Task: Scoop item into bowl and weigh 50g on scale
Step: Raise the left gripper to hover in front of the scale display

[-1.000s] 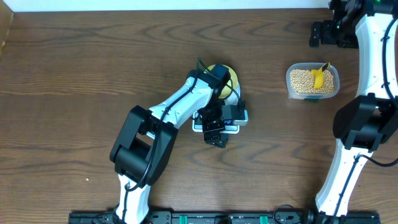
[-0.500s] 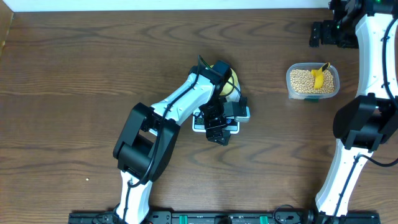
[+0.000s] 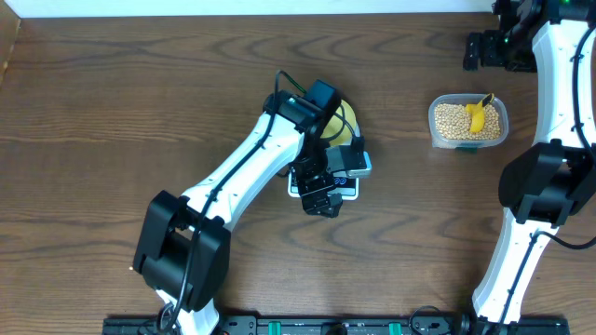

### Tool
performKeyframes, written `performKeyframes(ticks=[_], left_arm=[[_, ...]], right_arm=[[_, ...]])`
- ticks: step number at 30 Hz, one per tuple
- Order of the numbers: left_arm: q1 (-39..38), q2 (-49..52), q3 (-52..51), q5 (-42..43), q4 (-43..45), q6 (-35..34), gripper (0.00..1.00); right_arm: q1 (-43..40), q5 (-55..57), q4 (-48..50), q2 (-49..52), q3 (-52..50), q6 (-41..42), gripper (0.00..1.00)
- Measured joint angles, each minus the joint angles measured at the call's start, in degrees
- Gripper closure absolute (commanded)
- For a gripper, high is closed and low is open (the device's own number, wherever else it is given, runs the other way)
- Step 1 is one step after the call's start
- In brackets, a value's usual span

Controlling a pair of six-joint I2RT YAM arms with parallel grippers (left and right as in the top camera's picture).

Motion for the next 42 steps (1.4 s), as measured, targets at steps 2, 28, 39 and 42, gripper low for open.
performKeyframes(ticks=[2,28,39,42], left_arm=[[0.2,-0.1,0.0,-0.4,-0.7,-2.8,0.02],[14.6,0.1,-15.1,-11.1,11.3,-16.6,0.02],[14.6,0.1,-21.5,-17.9,23.5,-6.9,0.03],[14.6,0.1,-22.2,-18.1,26.1,-1.7,0.03]], right_arm=[[0.0,0.0,0.0,0.0,0.0,0.0,0.01],[0.0,0.0,0.0,0.0,0.0,0.0,0.01],[0.0,0.0,0.0,0.0,0.0,0.0,0.01],[0.0,0.0,0.0,0.0,0.0,0.0,0.01]])
